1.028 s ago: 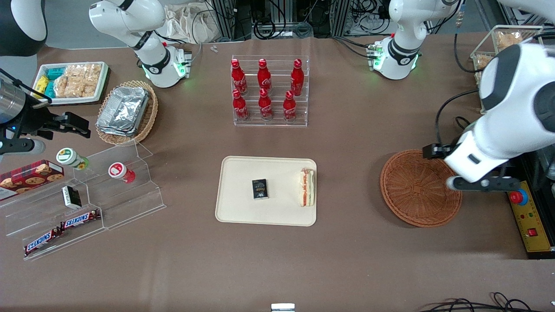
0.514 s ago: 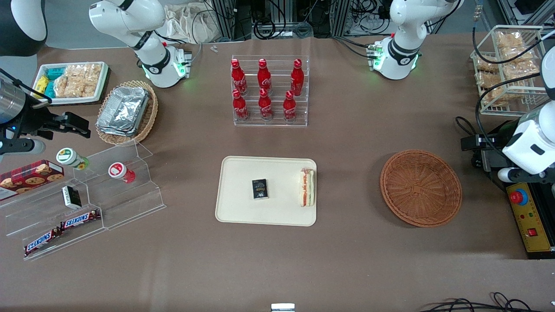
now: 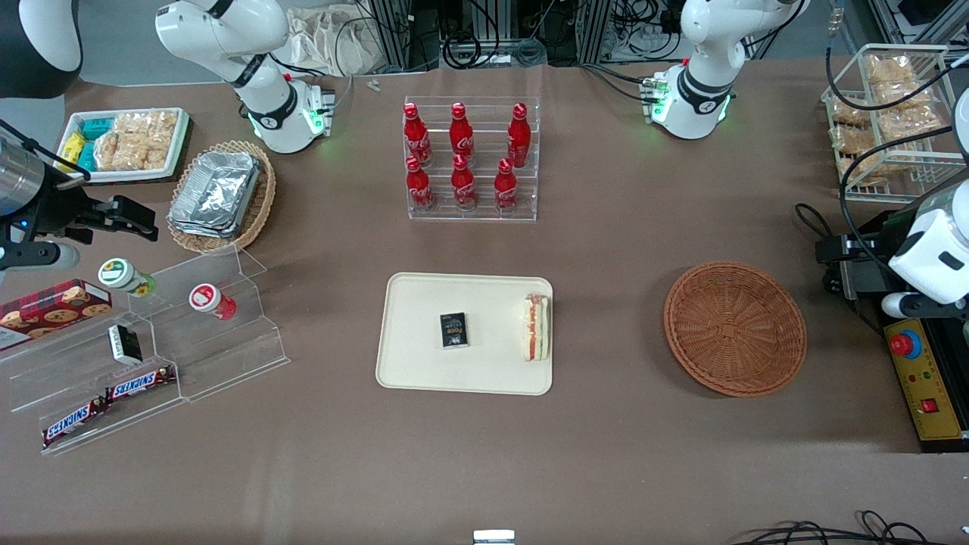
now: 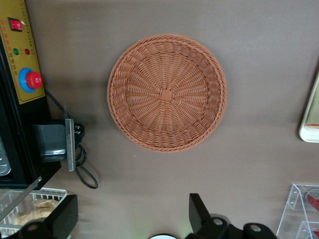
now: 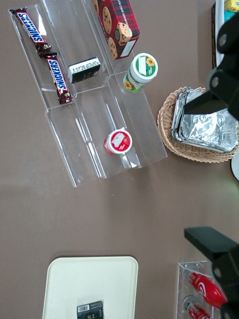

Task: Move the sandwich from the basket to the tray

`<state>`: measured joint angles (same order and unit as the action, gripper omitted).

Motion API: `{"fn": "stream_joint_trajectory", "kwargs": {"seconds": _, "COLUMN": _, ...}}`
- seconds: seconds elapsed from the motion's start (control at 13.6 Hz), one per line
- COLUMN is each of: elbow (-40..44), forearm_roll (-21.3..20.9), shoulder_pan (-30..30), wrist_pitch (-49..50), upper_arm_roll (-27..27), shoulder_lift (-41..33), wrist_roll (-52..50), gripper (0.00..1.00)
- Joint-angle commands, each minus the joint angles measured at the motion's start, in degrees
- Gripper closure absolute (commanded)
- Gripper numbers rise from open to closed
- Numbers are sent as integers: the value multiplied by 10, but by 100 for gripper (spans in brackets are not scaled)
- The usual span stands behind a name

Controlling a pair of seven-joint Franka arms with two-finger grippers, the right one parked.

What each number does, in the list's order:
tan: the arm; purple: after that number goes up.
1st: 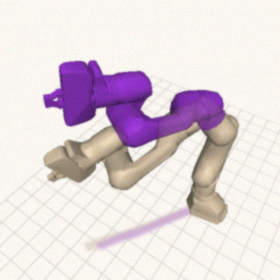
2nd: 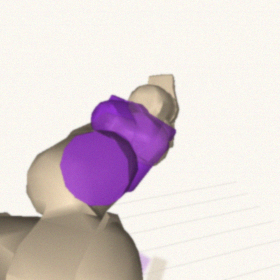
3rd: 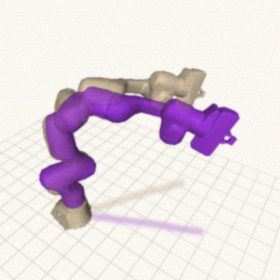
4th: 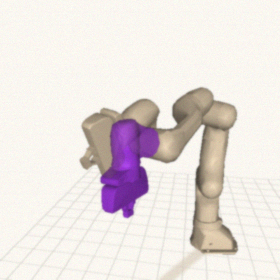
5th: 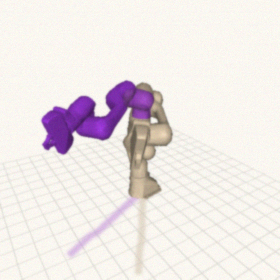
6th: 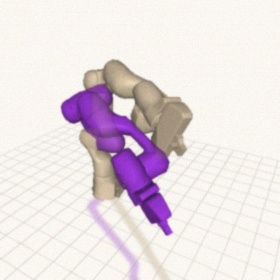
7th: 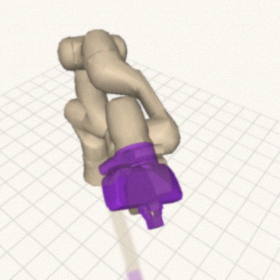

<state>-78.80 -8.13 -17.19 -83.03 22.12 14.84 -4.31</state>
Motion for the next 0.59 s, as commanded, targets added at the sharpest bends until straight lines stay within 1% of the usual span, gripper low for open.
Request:
{"fn": "stream_joint_trajectory", "kwargs": {"seconds": 0.0, "elbow": -12, "forearm_roll": -9, "shoulder_pan": 3, "wrist_pitch": 3, "upper_arm_roll": -4, "shoulder_lift": -11, "wrist_roll": 10, "gripper": 0}}
{"fn": "stream_joint_trajectory", "kwargs": {"seconds": 0.07, "elbow": -12, "forearm_roll": -6, "shoulder_pan": 30, "wrist_pitch": 3, "upper_arm_roll": -38, "shoulder_lift": -13, "wrist_roll": 11, "gripper": 0}}
{"fn": "stream_joint_trajectory", "kwargs": {"seconds": 0.15, "elbow": -11, "forearm_roll": 3, "shoulder_pan": 86, "wrist_pitch": 2, "upper_arm_roll": -101, "shoulder_lift": -14, "wrist_roll": 13, "gripper": 0}}
{"fn": "stream_joint_trajectory", "kwargs": {"seconds": 0.22, "elbow": -12, "forearm_roll": 15, "shoulder_pan": 128, "wrist_pitch": -1, "upper_arm_roll": -157, "shoulder_lift": -16, "wrist_roll": 14, "gripper": 0}}
{"fn": "stream_joint_trajectory", "kwargs": {"seconds": 0.29, "elbow": -13, "forearm_roll": 31, "shoulder_pan": 142, "wrist_pitch": -1, "upper_arm_roll": -174, "shoulder_lift": -17, "wrist_roll": 17, "gripper": 0}}
{"fn": "stream_joint_trajectory", "kwargs": {"seconds": 0.51, "elbow": -14, "forearm_roll": 32, "shoulder_pan": 145, "wrist_pitch": -1, "upper_arm_roll": -177, "shoulder_lift": -20, "wrist_roll": 18, "gripper": 0}}
